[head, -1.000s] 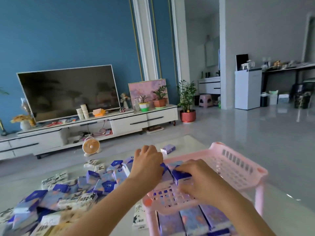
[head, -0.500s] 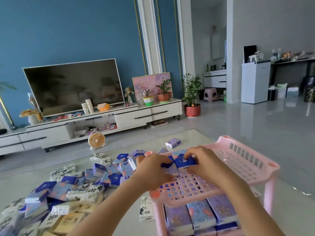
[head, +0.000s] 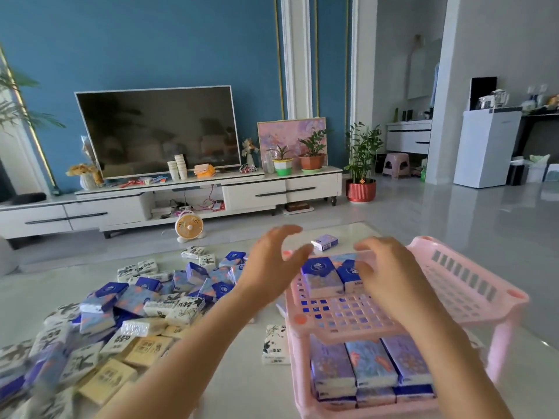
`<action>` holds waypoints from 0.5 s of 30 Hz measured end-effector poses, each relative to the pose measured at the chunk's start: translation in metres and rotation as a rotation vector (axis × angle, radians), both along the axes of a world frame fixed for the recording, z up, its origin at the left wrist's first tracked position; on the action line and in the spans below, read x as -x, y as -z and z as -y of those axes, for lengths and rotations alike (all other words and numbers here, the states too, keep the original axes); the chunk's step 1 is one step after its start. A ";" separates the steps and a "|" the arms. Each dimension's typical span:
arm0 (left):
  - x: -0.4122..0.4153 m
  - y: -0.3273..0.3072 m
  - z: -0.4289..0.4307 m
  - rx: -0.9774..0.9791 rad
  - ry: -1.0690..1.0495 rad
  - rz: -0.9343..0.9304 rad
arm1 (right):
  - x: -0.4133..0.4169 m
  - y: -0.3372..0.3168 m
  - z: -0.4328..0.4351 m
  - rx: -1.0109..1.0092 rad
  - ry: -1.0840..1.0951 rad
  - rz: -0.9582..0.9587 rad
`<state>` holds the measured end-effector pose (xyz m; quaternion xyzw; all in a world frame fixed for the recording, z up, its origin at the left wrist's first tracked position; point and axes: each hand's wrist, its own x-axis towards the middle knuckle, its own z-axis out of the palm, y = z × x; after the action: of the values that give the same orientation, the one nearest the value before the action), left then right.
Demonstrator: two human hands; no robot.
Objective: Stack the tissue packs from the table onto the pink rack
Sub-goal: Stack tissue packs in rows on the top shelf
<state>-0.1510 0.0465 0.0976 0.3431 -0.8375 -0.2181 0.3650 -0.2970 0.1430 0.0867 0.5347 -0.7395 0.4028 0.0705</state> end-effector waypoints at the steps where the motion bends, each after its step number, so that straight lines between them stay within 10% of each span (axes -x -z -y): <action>1: -0.015 -0.001 0.008 -0.009 -0.072 -0.110 | -0.017 -0.011 -0.004 0.145 -0.036 0.016; 4: -0.073 0.009 0.037 -0.078 -0.335 -0.245 | -0.087 -0.038 -0.024 0.423 -0.453 0.281; 7: -0.129 0.035 0.054 -0.086 -0.513 -0.083 | -0.155 -0.011 -0.022 0.157 -0.850 0.458; 15: -0.164 0.086 0.070 -0.086 -0.398 0.207 | -0.182 0.111 0.088 -0.179 -0.438 0.539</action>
<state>0.0125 -0.0238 0.0116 0.5376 -0.7761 -0.1410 0.2980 -0.1150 0.0549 -0.0245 0.5591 -0.6320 0.4683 -0.2622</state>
